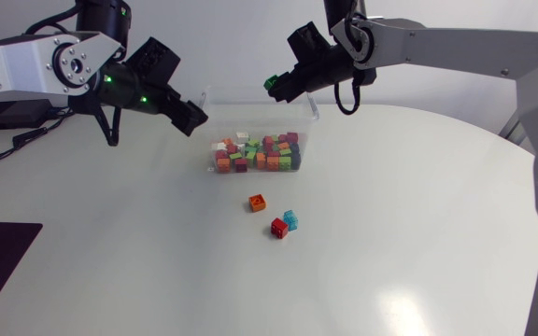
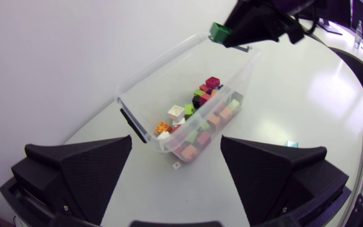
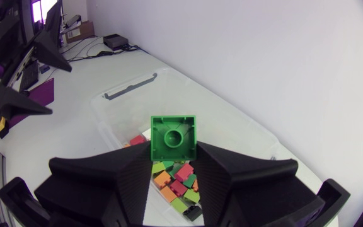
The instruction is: Place the duplo bricks in the container
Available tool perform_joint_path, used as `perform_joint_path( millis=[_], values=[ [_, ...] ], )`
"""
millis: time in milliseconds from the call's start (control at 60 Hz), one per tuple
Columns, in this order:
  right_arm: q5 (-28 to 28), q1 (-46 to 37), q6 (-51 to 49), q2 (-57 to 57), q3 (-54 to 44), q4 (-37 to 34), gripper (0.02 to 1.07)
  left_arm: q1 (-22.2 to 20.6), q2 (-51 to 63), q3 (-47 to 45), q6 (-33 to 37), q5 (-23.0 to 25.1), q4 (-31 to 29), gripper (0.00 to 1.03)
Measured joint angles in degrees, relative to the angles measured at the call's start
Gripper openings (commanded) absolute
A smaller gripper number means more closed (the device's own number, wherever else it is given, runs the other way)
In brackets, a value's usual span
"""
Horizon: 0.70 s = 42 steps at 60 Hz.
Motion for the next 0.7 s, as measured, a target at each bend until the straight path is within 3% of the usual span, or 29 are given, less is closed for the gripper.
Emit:
perform_joint_path(
  millis=[250, 317, 367, 417, 700],
  values=[
    [2.4, 0.0, 1.4, 6.8, 6.5, 0.0, 0.25, -1.7, -1.7, -6.9, 7.1, 3.0, -2.7, 0.98],
    [3.4, 0.0, 1.6, 7.8, 7.5, 0.0, 0.73, -3.0, -1.6, -7.5, 8.5, 3.2, -3.7, 0.98],
    [4.0, 0.0, 1.8, 8.1, 7.7, -0.1, 0.96, -4.0, -1.5, -7.6, 9.5, 3.4, -4.4, 0.98],
    [4.3, 0.0, 1.8, 8.1, 7.7, -0.2, 1.01, -5.0, -1.0, -7.6, 10.1, 3.4, -4.8, 0.98],
    [4.4, 0.0, 2.0, 4.5, 2.6, 0.3, 1.01, -11.0, 6.2, -7.2, 13.0, 3.4, -6.8, 0.98]
  ],
)
